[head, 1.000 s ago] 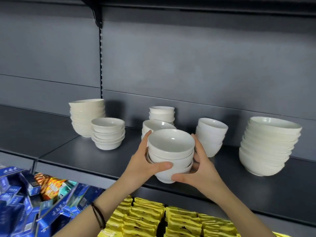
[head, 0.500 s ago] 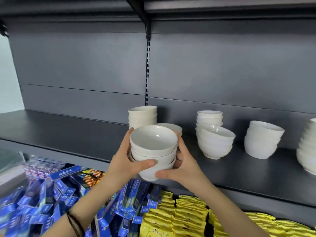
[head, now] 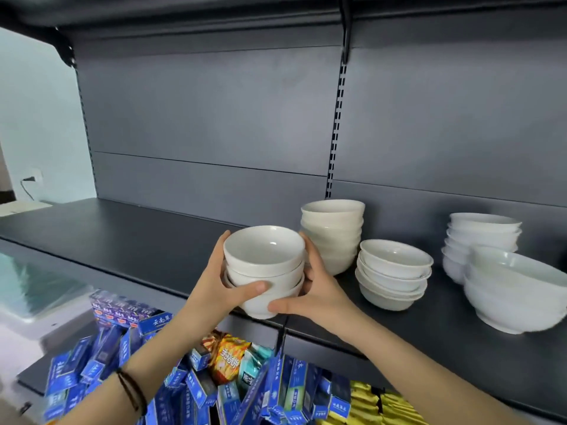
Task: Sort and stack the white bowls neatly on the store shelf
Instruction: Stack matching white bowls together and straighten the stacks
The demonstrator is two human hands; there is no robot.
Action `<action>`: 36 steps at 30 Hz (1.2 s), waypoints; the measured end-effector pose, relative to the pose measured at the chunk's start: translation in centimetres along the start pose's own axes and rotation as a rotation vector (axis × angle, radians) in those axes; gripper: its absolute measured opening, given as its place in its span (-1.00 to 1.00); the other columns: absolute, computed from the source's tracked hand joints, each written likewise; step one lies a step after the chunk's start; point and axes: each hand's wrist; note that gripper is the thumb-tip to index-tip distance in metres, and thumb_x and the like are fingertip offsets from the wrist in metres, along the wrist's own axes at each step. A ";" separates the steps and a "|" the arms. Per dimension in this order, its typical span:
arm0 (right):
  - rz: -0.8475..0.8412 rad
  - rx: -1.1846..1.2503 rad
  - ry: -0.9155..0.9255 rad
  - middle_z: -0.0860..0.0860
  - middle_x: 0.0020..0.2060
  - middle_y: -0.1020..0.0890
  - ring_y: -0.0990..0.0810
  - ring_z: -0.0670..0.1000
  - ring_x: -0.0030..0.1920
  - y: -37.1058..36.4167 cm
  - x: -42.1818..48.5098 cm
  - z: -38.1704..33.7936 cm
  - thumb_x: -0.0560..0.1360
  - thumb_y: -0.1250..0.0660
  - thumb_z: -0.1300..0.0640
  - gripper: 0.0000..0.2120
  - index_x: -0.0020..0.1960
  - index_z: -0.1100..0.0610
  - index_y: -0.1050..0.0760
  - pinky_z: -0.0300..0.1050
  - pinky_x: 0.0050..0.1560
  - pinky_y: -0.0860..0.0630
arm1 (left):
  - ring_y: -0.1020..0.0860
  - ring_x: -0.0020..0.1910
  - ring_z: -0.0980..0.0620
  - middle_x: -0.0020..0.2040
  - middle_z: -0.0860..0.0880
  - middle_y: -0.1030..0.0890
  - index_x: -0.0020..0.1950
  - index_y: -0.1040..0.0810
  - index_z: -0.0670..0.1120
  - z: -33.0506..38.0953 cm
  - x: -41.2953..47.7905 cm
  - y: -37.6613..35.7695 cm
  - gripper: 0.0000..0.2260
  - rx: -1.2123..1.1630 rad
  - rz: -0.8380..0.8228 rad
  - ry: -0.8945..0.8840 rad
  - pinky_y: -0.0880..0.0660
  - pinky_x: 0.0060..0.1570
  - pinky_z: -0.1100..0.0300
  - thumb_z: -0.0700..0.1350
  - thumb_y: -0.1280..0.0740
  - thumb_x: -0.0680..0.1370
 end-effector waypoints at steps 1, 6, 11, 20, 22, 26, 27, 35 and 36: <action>-0.004 0.007 0.000 -0.33 0.29 -0.45 -0.44 -0.19 0.34 -0.5 1.0 0.6 0.15 -0.64 0.14 -0.02 0.18 -0.62 -0.17 -0.06 0.28 -0.49 | -0.50 0.15 0.37 0.22 0.18 -0.52 0.37 -0.17 0.24 -0.6 0.9 0.6 -0.12 0.015 -0.006 -0.007 -0.44 -0.01 0.51 0.02 -0.57 0.17; 0.031 -0.024 -0.055 -0.62 0.14 -0.35 -0.37 -0.39 0.28 -1.6 5.8 3.1 0.23 -0.62 0.18 0.07 0.24 -0.60 0.01 -0.32 0.16 -0.48 | -0.50 0.26 0.17 0.23 0.16 -0.55 0.35 -0.26 0.17 -3.6 6.0 3.5 -0.27 0.044 -0.124 -0.031 -0.45 0.10 0.40 -0.02 -0.54 0.27; 0.067 -0.098 -0.133 -0.64 0.22 -0.20 -0.25 -0.50 0.28 -1.5 9.7 4.7 0.29 -0.59 0.12 0.18 0.47 -0.36 0.25 -0.42 0.21 -0.38 | -0.49 0.26 0.22 0.25 0.16 -0.54 0.39 -0.22 0.13 -6.7 10.7 4.7 -0.24 0.010 -0.211 0.007 -0.45 0.09 0.41 -0.03 -0.53 0.30; 0.185 -0.060 -0.193 -0.24 0.53 0.15 0.00 -0.11 0.55 -3.3 14.3 7.4 0.42 -0.42 0.03 0.10 0.43 -0.27 0.48 0.07 0.53 -0.15 | -0.42 0.22 0.44 0.32 0.23 -0.44 0.51 -0.01 0.15 -10.3 17.4 5.7 -0.18 0.002 -0.301 0.090 -0.41 0.07 0.53 -0.10 -0.48 0.45; 0.246 -0.088 -0.216 -0.18 0.55 0.21 0.07 -0.09 0.56 -3.7 15.1 7.8 0.52 -0.36 0.11 0.02 0.46 -0.19 0.49 0.07 0.55 -0.07 | -0.46 0.30 0.22 0.31 0.15 -0.50 0.46 -0.18 0.15 -10.7 18.6 5.6 -0.29 0.013 -0.327 0.062 -0.46 0.21 0.31 -0.09 -0.47 0.42; 0.378 -0.144 -0.254 -0.11 0.56 0.23 0.13 -0.08 0.56 -4.4 16.3 8.5 0.60 -0.23 0.17 -0.12 0.51 -0.05 0.45 0.01 0.56 0.03 | -0.46 0.32 0.13 0.31 0.13 -0.51 0.47 -0.20 0.12 -12.2 21.0 5.1 -0.30 0.006 -0.337 0.037 -0.40 0.34 0.04 -0.05 -0.50 0.43; 0.403 -0.156 -0.266 -0.10 0.56 0.22 0.13 -0.07 0.56 -4.4 16.6 8.6 0.60 -0.22 0.18 -0.14 0.51 -0.04 0.44 0.02 0.56 0.03 | -0.45 0.32 0.16 0.32 0.16 -0.50 0.50 -0.15 0.12 -12.5 21.3 4.8 -0.23 0.009 -0.331 0.050 -0.39 0.35 0.05 0.00 -0.51 0.42; 0.545 -0.273 -0.380 0.00 0.58 0.07 0.01 -0.02 0.57 -3.9 18.5 9.2 0.65 -0.14 0.16 -0.29 0.56 0.11 0.30 -0.14 0.53 0.03 | -0.41 0.36 0.13 0.40 0.19 -0.41 0.56 0.08 0.16 -14.2 23.9 3.5 -0.02 0.081 -0.316 0.097 -0.34 0.39 0.10 0.20 -0.49 0.33; 0.557 -0.285 -0.390 0.01 0.58 0.04 0.00 -0.02 0.56 -3.8 18.6 9.3 0.65 -0.14 0.15 -0.30 0.57 0.12 0.27 -0.15 0.52 0.02 | -0.43 0.35 0.11 0.41 0.17 -0.41 0.57 0.10 0.15 -14.2 24.0 3.5 -0.04 0.093 -0.317 0.101 -0.34 0.38 0.11 0.15 -0.49 0.38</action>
Point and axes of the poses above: each hand's wrist, its own x-axis towards the middle knuckle, its own y-axis out of the back of the hand, z = x × y
